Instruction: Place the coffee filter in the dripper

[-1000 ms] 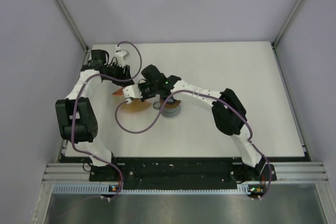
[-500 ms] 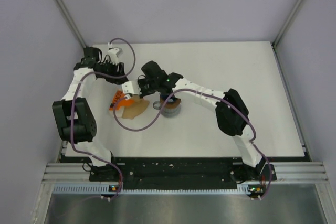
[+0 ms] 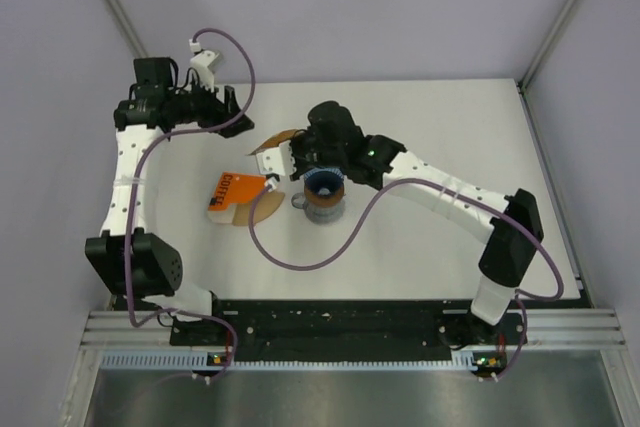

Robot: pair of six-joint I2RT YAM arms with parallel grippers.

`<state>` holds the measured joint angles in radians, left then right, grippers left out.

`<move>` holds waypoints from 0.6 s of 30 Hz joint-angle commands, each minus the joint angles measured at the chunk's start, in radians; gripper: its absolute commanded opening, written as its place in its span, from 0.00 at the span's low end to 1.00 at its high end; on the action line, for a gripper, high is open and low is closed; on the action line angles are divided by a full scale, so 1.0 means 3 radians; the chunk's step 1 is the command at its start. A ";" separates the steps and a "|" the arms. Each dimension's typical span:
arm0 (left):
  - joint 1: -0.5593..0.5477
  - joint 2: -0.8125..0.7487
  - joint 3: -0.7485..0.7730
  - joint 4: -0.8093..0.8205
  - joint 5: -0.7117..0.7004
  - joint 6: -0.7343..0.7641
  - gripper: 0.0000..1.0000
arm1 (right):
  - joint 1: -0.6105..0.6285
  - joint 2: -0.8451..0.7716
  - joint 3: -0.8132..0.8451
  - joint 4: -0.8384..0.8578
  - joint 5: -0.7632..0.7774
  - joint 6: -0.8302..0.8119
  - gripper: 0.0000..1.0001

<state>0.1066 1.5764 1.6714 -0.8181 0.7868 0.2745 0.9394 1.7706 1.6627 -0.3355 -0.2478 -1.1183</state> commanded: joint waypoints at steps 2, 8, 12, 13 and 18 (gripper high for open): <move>-0.0451 -0.0367 0.0390 -0.0483 0.0210 0.0036 0.82 | 0.0013 -0.0267 -0.0153 0.0055 0.0069 -0.0087 0.00; -0.1086 -0.0326 0.0544 -0.0842 -0.0474 0.0327 0.79 | 0.0013 -0.0354 -0.0229 0.0050 0.0028 0.0000 0.00; -0.1158 -0.0285 0.0447 -0.0730 -0.0955 0.0297 0.63 | 0.0044 -0.0446 -0.0301 0.0050 0.0013 0.0036 0.00; -0.1178 -0.0280 0.0416 -0.0740 -0.0966 0.0332 0.61 | 0.0044 -0.0466 -0.0311 0.0050 0.0013 0.0031 0.00; -0.1327 -0.0224 0.0319 -0.0832 -0.0956 0.0471 0.63 | 0.0054 -0.0543 -0.0357 0.0045 0.0069 0.0036 0.00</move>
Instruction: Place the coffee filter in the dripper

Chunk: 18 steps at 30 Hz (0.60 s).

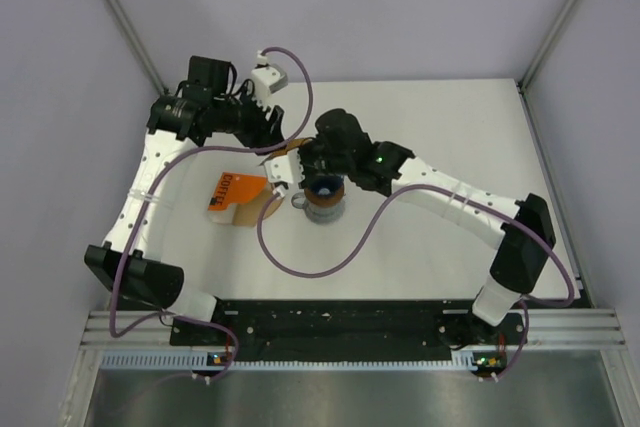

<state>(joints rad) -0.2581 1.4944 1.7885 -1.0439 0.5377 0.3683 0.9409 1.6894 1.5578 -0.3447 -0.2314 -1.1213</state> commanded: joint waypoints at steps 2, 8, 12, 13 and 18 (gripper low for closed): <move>-0.0111 0.0086 -0.0107 -0.0089 -0.0090 0.0148 0.63 | 0.0054 -0.0288 -0.0028 0.0075 0.0004 0.0056 0.00; -0.0157 0.0157 -0.0158 0.0033 -0.0288 0.0010 0.48 | 0.0059 -0.0364 -0.0089 0.0065 0.0009 0.0056 0.00; -0.0162 0.0132 -0.0174 0.0283 -0.0437 -0.0184 0.28 | 0.0059 -0.0436 -0.0171 -0.0047 0.0009 0.0051 0.00; -0.0173 0.0127 -0.0209 0.0380 -0.0513 -0.0261 0.17 | 0.0059 -0.0492 -0.0222 -0.0129 0.0009 0.0071 0.00; -0.0310 0.0147 -0.0347 0.0595 -0.0453 -0.0430 0.00 | 0.0054 -0.0666 -0.0381 -0.0344 -0.0011 0.0276 0.00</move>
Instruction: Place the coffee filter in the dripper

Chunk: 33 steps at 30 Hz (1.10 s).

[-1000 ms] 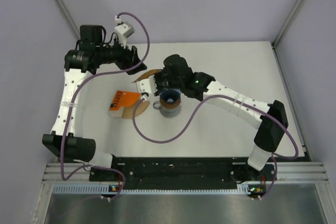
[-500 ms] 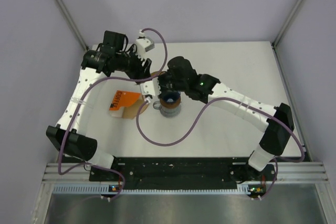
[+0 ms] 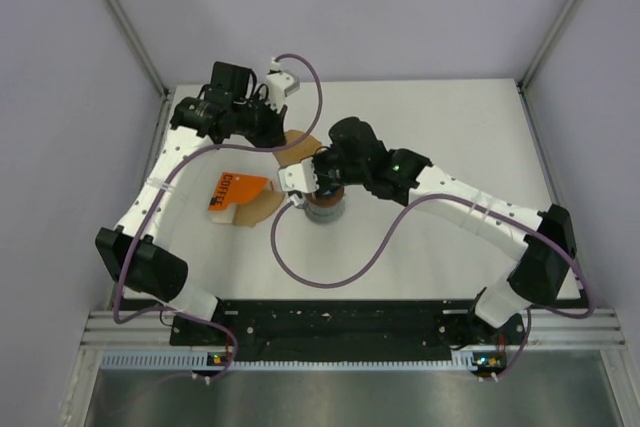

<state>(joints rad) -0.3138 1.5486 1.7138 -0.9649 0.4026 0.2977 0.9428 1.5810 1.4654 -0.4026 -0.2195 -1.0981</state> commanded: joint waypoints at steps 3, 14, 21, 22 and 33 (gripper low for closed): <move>-0.0268 0.0012 -0.0185 0.0491 0.0049 -0.0337 0.00 | -0.0003 -0.0433 -0.0170 -0.0166 -0.0224 0.0535 0.02; -0.0524 0.0197 -0.0537 0.0987 0.0125 -0.0496 0.00 | -0.0586 -0.0648 -0.0191 -0.0059 -0.1324 0.2064 0.46; -0.0555 0.0186 -0.0712 0.1186 0.0115 -0.0563 0.00 | -0.0831 -0.0540 -0.0206 0.0221 -0.1422 0.2826 0.31; -0.0555 0.0186 -0.0737 0.1207 0.0120 -0.0573 0.00 | -0.0867 -0.0530 -0.0257 0.0313 -0.1335 0.2958 0.24; -0.0550 0.0197 -0.0875 0.1335 0.0115 -0.0619 0.00 | -0.0888 -0.0193 -0.0585 0.0908 -0.0409 0.3257 0.00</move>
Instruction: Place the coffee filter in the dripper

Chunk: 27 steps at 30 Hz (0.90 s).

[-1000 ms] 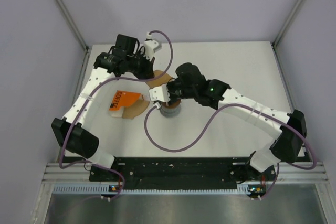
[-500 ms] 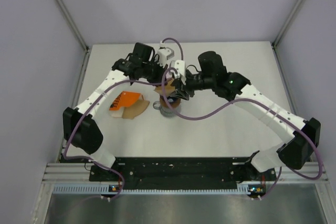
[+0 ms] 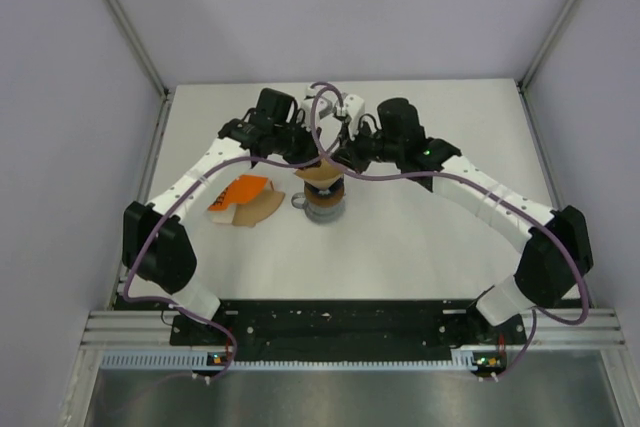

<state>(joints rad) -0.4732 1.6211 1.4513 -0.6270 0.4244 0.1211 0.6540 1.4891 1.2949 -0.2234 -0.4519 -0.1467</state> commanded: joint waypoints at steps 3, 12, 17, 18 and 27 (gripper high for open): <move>-0.0023 -0.0035 0.0010 0.0203 0.0094 -0.0051 0.00 | 0.0197 0.0246 0.0050 0.0228 0.0575 -0.0078 0.00; -0.0018 -0.0030 0.0086 0.0147 0.0099 -0.0041 0.07 | 0.0448 0.0574 0.0193 -0.0451 0.0770 -0.0620 0.00; -0.0013 0.0006 0.0301 -0.0032 0.0104 0.0021 0.41 | 0.0525 0.0692 0.0290 -0.0697 0.0836 -0.0733 0.00; -0.0008 0.0011 0.0347 -0.0057 0.0099 0.0021 0.48 | 0.0530 0.0697 0.0316 -0.0713 0.0852 -0.0743 0.00; 0.0278 -0.0029 0.0756 -0.0390 0.0435 -0.0092 0.72 | 0.0545 0.0947 0.0669 -0.1188 0.0903 -0.0937 0.00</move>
<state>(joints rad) -0.4107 1.6474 1.5780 -0.7712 0.3950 0.0872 0.7868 1.6997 1.4628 -0.4187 -0.1841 -0.3649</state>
